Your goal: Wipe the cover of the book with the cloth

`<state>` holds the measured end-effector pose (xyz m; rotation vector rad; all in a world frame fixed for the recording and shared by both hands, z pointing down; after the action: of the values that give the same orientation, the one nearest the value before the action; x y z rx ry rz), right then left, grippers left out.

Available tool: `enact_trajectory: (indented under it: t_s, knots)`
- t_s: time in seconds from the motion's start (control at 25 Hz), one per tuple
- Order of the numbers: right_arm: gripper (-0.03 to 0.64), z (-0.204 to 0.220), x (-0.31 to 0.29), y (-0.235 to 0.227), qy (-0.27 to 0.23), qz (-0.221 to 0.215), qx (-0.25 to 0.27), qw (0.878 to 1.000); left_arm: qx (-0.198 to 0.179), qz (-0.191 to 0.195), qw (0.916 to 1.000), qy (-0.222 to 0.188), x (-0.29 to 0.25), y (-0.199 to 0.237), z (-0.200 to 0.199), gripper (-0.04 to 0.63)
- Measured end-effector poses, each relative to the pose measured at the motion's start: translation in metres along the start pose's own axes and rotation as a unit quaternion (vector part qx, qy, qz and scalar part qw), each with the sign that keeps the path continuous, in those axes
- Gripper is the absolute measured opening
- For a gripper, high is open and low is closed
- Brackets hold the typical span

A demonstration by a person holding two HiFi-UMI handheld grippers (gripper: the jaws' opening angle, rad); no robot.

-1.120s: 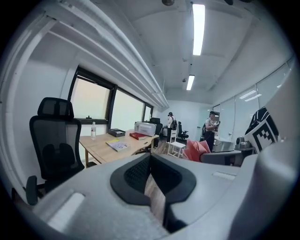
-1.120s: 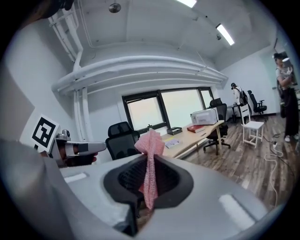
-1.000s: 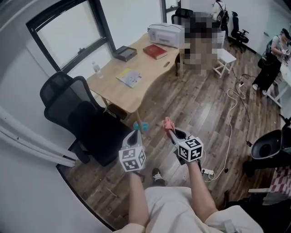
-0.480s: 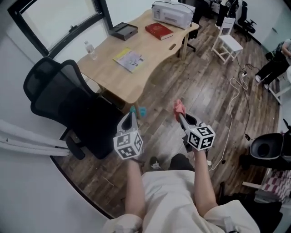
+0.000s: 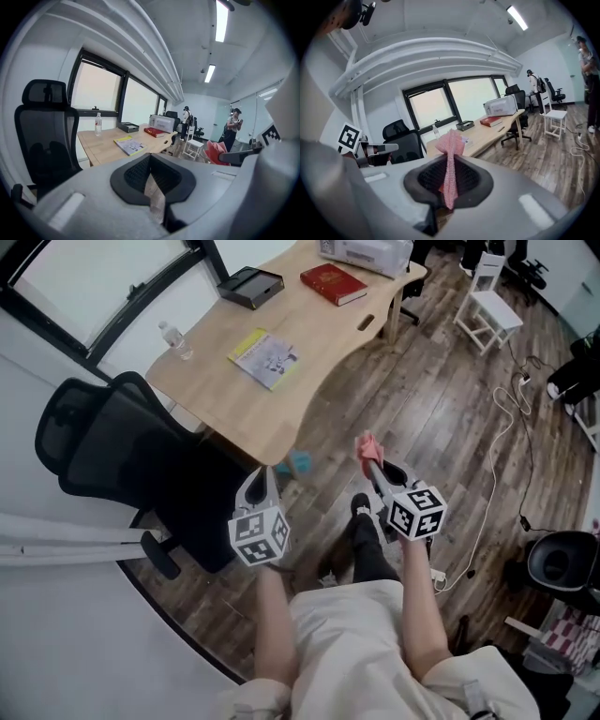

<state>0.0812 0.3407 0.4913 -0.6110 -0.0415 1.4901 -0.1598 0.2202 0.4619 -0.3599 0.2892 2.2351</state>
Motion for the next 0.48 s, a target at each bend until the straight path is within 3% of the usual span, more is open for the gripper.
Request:
enact_trajectory:
  t_s: [0.24,0.48]
  knots:
    - [0.031,-0.079,-0.085,-0.057,-0.012,-0.043,-0.006,0.999,-0.023,-0.034,0.9991,-0.012,-0.085,-0.007,-0.065,0.006]
    - [0.031,-0.136,-0.142,-0.116,0.009,-0.056,0.042,0.998,-0.012,-0.097,0.9953,-0.001,-0.147,-0.004,-0.089,0.006]
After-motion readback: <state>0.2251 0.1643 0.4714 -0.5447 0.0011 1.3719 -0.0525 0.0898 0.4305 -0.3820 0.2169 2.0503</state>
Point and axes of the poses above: the fingertips, and each gripper's own axes: x backward along the fingers, y to its left, z out of its underside, the point moved 5 cm from there along x, backward along the fingers, and after that the axes turned 4 degrees about -x, right-handed, at the moved point
